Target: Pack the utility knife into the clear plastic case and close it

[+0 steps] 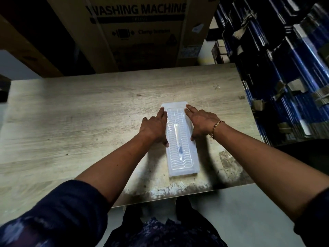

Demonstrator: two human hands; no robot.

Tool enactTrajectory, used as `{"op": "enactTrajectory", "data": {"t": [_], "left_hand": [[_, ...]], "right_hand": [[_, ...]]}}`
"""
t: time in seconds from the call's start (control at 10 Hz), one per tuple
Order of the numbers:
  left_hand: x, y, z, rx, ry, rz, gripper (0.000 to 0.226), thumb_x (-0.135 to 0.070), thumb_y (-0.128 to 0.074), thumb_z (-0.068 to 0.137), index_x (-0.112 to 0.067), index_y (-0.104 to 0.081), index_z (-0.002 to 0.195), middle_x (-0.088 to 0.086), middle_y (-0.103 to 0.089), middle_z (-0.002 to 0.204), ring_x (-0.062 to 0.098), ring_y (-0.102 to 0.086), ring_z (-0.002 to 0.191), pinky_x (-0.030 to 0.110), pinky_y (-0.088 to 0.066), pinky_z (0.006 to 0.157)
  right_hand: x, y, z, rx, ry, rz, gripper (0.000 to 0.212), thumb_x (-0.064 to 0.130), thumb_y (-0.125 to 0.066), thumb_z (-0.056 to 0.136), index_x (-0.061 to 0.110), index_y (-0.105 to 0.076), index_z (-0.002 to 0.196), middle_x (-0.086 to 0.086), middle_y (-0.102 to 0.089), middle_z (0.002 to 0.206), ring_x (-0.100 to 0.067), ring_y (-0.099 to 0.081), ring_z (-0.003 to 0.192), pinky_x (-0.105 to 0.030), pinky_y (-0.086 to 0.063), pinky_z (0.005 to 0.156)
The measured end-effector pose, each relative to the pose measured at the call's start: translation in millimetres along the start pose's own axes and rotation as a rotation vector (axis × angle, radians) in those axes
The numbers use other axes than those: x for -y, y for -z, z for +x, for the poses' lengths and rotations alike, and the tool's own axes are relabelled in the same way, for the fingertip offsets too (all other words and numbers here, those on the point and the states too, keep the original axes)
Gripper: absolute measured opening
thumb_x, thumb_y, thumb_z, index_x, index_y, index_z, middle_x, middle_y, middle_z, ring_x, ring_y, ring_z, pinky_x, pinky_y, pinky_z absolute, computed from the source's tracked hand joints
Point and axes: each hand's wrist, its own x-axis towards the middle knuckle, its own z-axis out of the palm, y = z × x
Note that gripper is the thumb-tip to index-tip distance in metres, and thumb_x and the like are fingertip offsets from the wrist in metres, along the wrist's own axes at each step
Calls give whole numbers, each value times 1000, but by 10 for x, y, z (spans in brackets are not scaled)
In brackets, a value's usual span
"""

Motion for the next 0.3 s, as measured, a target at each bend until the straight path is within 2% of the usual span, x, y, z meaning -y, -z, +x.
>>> {"op": "enactTrajectory", "data": {"t": [0.1, 0.2, 0.3], "left_hand": [[36, -14, -60, -45, -34, 16, 136, -62, -84, 61, -15, -4, 161, 0, 8, 171, 28, -38, 144, 52, -34, 111], [69, -74, -124, -81, -66, -30, 131, -62, -81, 65, -16, -5, 161, 3, 3, 171, 27, -22, 153, 52, -27, 118], [96, -65, -223, -154, -32, -70, 120, -65, -72, 74, -15, -7, 161, 5, 1, 171, 26, -4, 157, 53, -14, 124]], "right_hand": [[41, 12, -27, -16, 10, -64, 131, 48, -88, 59, 21, -6, 157, 7, 6, 167, -28, -30, 144, -49, -40, 107], [33, -15, -58, -51, 17, -41, 125, 48, -84, 64, 20, -7, 157, 4, 3, 168, -27, -24, 147, -50, -34, 111], [21, 2, -118, -109, 35, 15, 115, 56, -74, 72, 19, -7, 158, 2, -1, 168, -26, -15, 151, -49, -26, 116]]}}
